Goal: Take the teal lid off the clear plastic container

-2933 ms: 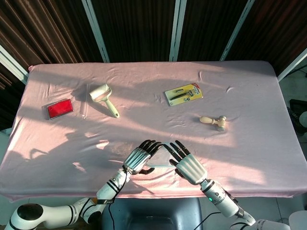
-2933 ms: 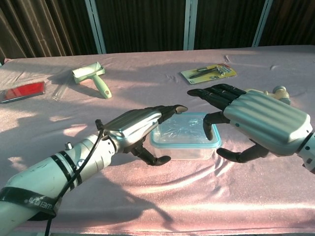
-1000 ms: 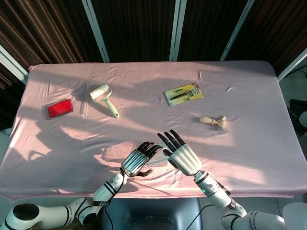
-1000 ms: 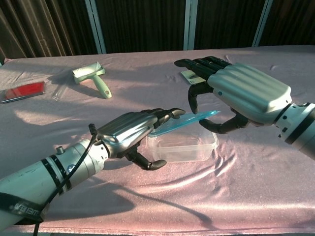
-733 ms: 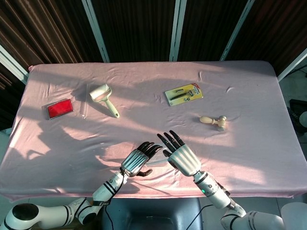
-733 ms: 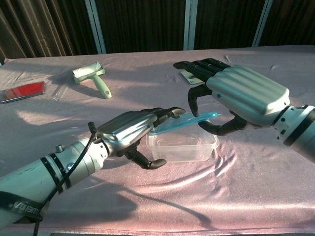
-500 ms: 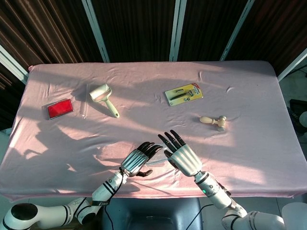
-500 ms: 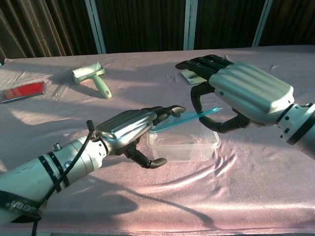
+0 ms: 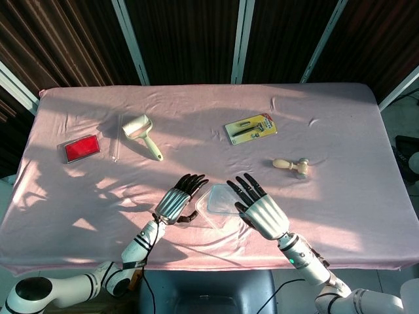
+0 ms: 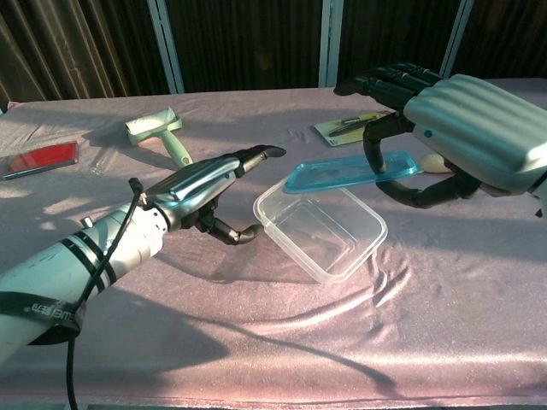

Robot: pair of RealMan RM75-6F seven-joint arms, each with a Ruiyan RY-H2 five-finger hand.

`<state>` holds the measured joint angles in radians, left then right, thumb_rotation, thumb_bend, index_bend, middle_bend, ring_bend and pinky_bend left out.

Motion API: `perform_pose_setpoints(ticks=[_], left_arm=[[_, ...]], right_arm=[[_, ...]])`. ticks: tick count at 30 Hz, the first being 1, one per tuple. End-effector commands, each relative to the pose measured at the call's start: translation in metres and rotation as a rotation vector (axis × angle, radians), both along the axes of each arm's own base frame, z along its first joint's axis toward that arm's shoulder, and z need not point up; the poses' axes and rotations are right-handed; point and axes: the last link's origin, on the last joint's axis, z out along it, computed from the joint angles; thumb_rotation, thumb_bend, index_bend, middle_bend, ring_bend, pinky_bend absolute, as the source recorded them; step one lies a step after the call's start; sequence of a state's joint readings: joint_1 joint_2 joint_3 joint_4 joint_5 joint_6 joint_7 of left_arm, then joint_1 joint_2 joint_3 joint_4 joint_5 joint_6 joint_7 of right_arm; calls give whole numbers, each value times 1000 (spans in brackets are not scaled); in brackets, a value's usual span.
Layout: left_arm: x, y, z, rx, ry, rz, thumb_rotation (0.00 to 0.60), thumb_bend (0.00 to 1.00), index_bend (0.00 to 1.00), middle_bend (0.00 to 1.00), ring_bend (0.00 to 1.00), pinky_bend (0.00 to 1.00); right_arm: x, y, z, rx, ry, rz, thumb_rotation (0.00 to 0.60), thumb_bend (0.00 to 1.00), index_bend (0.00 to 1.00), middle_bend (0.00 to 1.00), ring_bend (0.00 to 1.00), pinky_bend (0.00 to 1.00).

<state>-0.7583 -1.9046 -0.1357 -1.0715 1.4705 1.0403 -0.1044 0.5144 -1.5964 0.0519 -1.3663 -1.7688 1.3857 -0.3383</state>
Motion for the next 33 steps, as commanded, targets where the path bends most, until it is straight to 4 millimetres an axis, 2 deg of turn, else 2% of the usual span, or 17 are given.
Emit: perform_pose_setpoints(ticks=[1,5,9,12,16,19,23,26,29,31,33], left_arm=[[-6,4,6,22,11,3,600,323,0,0,0,0],[-9,5,9,27,16,5,600,323,0,0,0,0],[-22,10,22,54,34,15,600,324,0,0,0,0],[-42,10,39,77,41,27,600,323,0,0,0,0],[-55,2,56,86,34,1,600,324,0,0,0,0],[-59,-4,64,98,23,-22,600,324,0,0,0,0],[-65,-14,69,91,26,-42,600,323,0,0,0,0],[-74,-23,73,67,33,-16,600,324,0,0,0,0],[-83,-31,81,49,52,20,600,327,0,0,0,0],[-87,-37,86,42,63,31,600,328,0,0,0,0],[-95,-47,94,31,82,39,600,328,0,0,0,0]], right_arm=[[-7,-5,13,-48,24,-3,600,615,826,198,56,0],[-10,-6,17,-61,31,-8,600,615,826,198,58,1],[-31,-16,36,-120,72,-50,600,615,826,199,61,3],[-71,-25,53,-159,151,-148,600,615,826,199,61,3],[-105,-25,60,-174,209,-193,600,615,826,199,62,5],[-125,-24,62,-173,228,-229,600,615,825,199,62,5],[-140,-22,54,-139,232,-262,600,615,791,198,62,5],[-144,-15,43,-92,210,-267,600,615,652,198,62,5],[-147,-4,36,-39,194,-272,600,555,430,179,56,5],[-148,3,34,-9,185,-282,600,409,231,134,23,2],[-151,15,34,36,195,-303,600,287,79,80,1,0]])
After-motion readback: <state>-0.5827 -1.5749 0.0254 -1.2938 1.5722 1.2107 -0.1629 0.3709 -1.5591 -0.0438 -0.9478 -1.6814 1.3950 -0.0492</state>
